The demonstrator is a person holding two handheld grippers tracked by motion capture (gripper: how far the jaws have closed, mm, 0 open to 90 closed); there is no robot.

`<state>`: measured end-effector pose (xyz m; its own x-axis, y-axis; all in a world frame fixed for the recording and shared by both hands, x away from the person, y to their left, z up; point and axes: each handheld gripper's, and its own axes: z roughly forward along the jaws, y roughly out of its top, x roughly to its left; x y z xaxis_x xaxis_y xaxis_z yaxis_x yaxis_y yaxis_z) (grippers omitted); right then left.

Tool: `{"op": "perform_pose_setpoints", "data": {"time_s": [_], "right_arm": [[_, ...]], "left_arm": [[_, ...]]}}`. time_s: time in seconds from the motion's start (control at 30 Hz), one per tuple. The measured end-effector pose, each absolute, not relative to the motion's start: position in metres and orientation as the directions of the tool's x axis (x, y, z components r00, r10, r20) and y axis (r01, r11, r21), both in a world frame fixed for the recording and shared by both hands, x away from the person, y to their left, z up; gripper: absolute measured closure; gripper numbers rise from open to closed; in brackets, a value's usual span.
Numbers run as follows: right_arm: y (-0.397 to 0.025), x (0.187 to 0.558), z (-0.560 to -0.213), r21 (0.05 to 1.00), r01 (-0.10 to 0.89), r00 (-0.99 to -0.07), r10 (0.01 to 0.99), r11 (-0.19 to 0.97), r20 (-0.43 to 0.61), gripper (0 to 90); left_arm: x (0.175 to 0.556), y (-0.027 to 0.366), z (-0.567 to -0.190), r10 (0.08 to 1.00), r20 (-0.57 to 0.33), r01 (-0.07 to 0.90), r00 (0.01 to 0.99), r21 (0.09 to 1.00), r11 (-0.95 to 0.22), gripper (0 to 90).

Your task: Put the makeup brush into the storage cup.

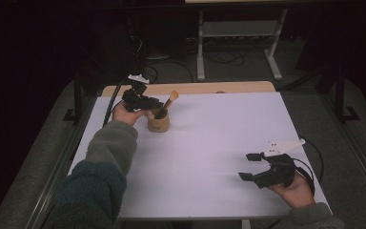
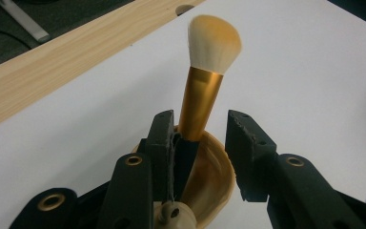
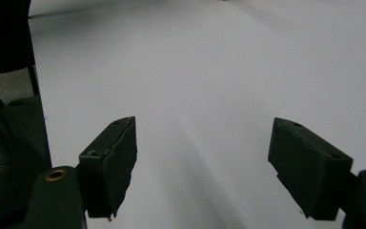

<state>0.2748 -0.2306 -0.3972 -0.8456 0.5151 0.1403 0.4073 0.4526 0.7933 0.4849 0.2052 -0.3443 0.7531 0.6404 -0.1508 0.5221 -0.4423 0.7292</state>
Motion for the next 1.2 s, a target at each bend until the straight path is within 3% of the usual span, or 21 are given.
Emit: {"op": "perform_pose_setpoints", "data": {"time_s": [1.2], "right_arm": [[-0.239, 0.276, -0.403, 0.789, 0.442, -0.801, 0.583, 0.426, 0.134, 22.3]], "left_arm": [[0.439, 0.215, -0.326, 0.623, -0.114, 0.478, 0.773, 0.752, -0.455, 51.8]]}}
